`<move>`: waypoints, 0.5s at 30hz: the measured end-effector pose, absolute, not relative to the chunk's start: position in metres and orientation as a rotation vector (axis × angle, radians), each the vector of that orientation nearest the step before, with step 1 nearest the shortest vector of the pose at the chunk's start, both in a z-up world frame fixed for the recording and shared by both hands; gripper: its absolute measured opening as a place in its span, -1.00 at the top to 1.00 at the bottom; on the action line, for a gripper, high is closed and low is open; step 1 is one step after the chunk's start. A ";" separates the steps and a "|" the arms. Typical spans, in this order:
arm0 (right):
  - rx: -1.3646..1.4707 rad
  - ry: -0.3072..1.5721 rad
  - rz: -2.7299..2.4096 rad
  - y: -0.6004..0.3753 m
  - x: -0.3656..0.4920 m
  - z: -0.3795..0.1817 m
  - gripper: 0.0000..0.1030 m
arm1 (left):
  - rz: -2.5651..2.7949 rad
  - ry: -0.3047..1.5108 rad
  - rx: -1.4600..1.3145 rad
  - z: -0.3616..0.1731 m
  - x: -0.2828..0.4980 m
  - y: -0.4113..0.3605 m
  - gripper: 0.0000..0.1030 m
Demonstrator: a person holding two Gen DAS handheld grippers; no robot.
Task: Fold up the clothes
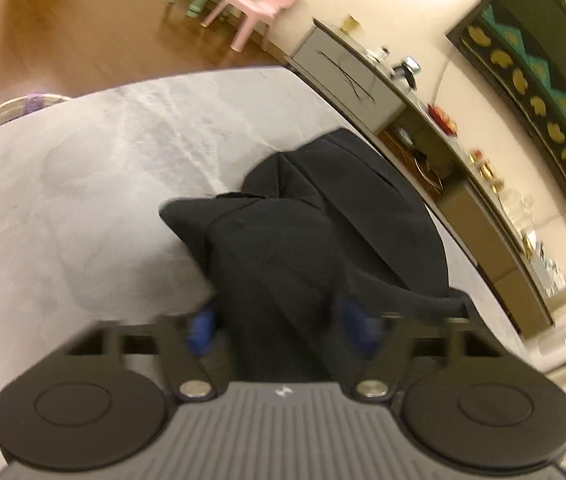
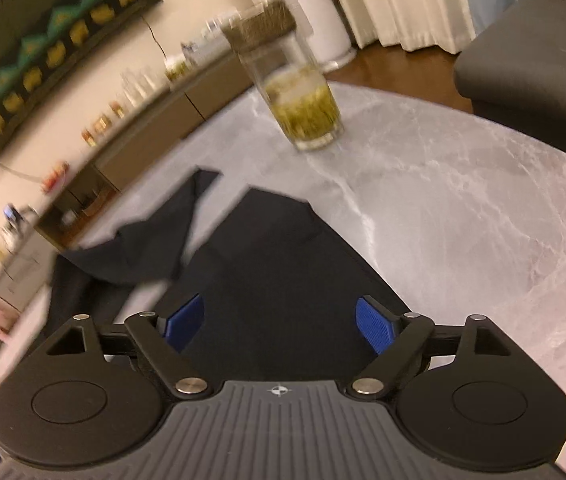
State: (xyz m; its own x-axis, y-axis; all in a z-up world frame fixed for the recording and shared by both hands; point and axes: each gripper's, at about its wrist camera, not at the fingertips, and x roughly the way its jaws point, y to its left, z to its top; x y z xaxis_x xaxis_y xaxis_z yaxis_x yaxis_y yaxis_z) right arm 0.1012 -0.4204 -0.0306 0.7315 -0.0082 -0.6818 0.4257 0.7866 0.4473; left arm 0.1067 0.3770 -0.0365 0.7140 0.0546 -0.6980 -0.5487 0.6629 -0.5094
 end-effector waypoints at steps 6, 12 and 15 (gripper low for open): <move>0.343 0.777 -0.263 -0.388 0.134 -0.040 -0.03 | 0.135 0.474 -0.631 0.048 0.159 0.368 0.92; 0.193 0.789 -0.332 -0.381 0.144 -0.043 0.08 | -0.139 0.077 -0.605 0.122 0.082 0.354 0.91; 0.174 0.793 -0.359 -0.386 0.148 -0.044 0.08 | 0.089 0.312 -0.778 0.048 0.053 0.383 0.75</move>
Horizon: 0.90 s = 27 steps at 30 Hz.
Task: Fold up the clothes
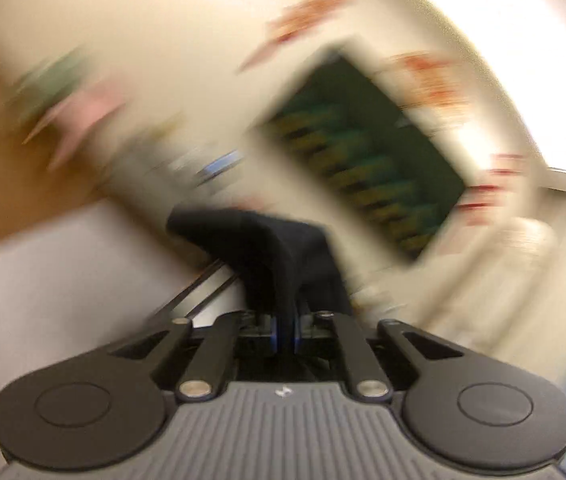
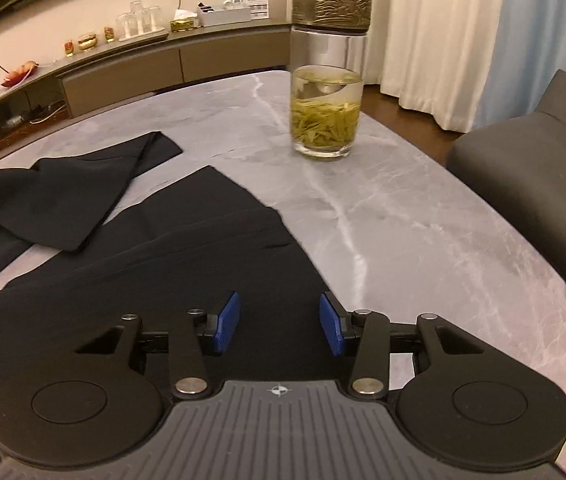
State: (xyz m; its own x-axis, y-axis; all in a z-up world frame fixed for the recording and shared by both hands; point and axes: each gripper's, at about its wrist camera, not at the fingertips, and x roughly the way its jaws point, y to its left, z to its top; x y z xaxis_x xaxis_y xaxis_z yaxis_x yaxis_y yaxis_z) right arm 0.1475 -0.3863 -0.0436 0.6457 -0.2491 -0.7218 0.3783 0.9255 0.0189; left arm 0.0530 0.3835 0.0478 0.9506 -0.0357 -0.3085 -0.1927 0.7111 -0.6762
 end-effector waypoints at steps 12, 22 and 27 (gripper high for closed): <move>0.145 0.694 -0.268 -0.367 0.124 -0.019 -0.10 | 0.485 0.654 -1.021 -0.034 0.020 0.431 -0.16; 0.049 0.745 -0.065 -0.310 0.134 -0.031 -0.17 | 0.502 0.749 -0.725 -0.029 0.083 0.387 0.96; 0.060 0.801 -0.096 -0.321 0.135 -0.040 -0.16 | 0.375 0.487 -0.782 0.011 0.030 0.388 1.00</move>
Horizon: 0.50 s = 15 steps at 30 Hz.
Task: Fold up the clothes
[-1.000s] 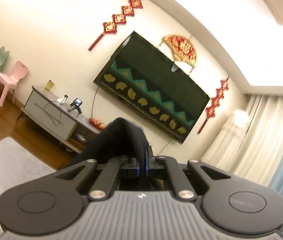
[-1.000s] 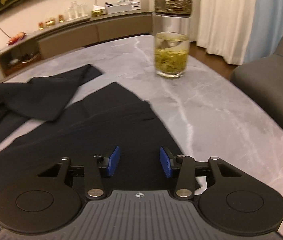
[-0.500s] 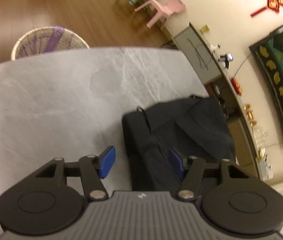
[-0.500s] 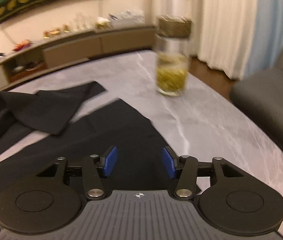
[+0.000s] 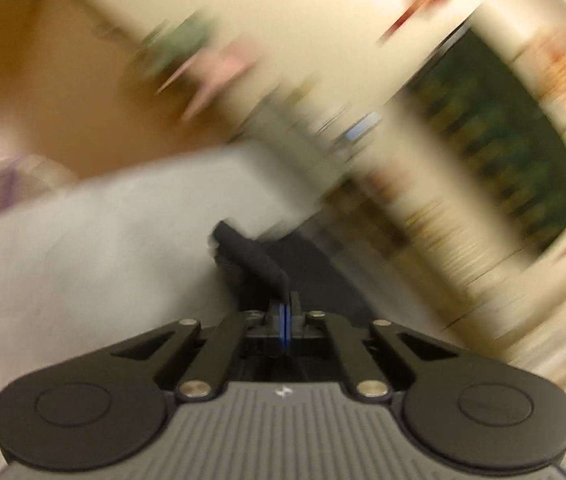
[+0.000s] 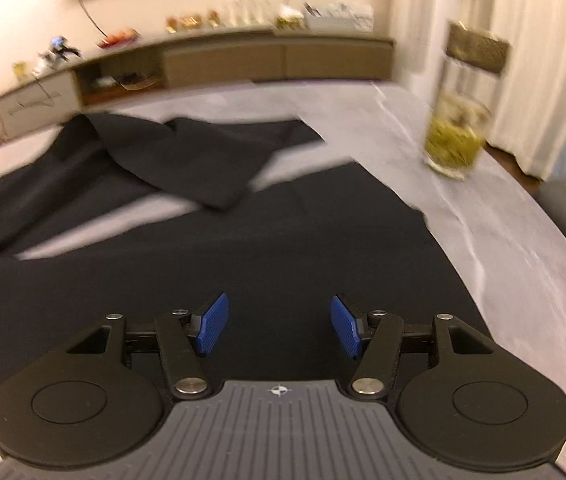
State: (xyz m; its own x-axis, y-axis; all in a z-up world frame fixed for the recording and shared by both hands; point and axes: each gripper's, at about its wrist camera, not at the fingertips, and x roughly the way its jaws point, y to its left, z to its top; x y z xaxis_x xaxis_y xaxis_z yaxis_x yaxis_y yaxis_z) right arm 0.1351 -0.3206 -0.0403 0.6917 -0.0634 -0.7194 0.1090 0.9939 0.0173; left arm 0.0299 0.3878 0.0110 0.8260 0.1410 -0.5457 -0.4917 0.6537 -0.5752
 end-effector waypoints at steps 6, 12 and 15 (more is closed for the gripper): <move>0.084 0.823 -0.163 -0.353 0.129 -0.038 -0.16 | 0.430 0.651 -0.911 -0.017 -0.004 0.411 0.86; 0.043 0.762 -0.194 -0.346 0.124 -0.027 -0.18 | 0.687 0.530 -0.673 0.016 -0.020 0.393 0.48; 0.002 0.696 -0.118 -0.321 0.118 -0.019 -0.18 | 0.509 0.505 -0.563 0.023 0.004 0.365 0.37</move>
State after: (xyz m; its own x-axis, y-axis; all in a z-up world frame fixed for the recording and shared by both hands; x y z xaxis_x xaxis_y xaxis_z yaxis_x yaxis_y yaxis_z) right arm 0.1183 -0.3208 -0.0189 0.7611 -0.1078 -0.6396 0.1090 0.9933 -0.0378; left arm 0.0037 0.3655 0.0226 0.7602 0.3088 -0.5716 -0.5741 0.7311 -0.3686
